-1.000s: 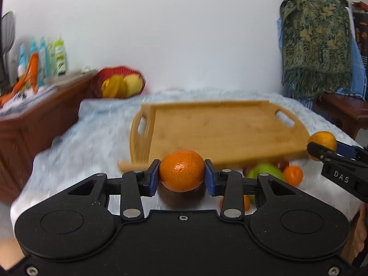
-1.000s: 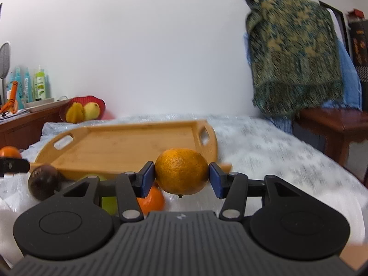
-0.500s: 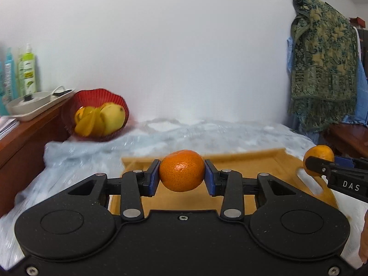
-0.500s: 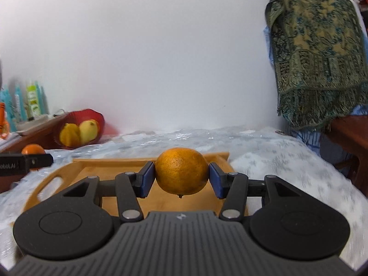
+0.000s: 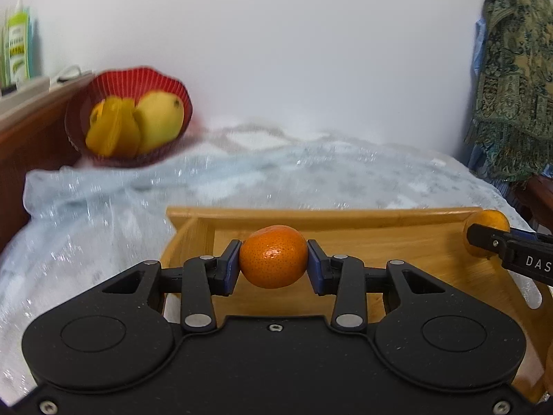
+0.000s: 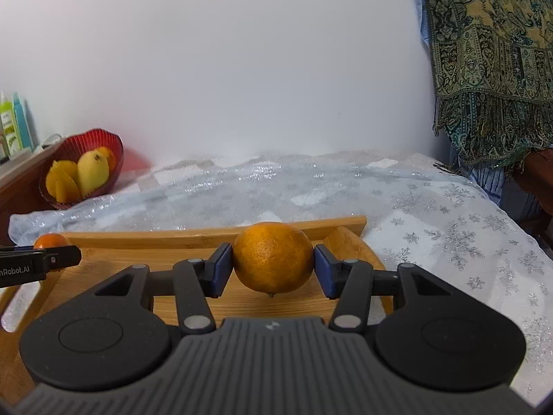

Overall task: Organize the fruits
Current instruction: 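Lift the tangerine with the left tool while the right tool carries the orange over the tray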

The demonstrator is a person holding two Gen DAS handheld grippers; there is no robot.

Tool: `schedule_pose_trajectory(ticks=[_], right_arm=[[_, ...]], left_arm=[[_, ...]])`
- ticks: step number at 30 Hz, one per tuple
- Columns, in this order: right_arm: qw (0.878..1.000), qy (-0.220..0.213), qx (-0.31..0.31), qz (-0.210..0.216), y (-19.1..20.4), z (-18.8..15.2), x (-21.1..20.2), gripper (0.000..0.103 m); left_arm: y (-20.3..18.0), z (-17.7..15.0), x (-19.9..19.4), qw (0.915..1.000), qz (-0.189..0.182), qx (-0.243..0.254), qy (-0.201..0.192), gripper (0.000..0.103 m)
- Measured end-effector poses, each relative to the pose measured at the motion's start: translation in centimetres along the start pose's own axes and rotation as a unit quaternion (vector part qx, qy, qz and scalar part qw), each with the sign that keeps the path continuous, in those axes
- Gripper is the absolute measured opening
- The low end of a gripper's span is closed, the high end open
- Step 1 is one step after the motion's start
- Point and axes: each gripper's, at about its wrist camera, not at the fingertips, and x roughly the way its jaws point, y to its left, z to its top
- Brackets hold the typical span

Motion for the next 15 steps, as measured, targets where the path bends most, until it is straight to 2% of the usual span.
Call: schedule_pose_trajectory(ticks=[7,15], right_arm=[[1.000,0.013,0.021,-0.007,-0.39,-0.24,0.86,0.055],[0.999,0.027,0.005,-0.017,0.03,-0.14,1.15,0.055]], left_arm=[[-0.04,-0.47,0.68,0.9998,-0.009,0.002,0.015,0.037],[0.29,-0.42,0.83,0.9992,-0.013,-0.010,0.036,0.037]])
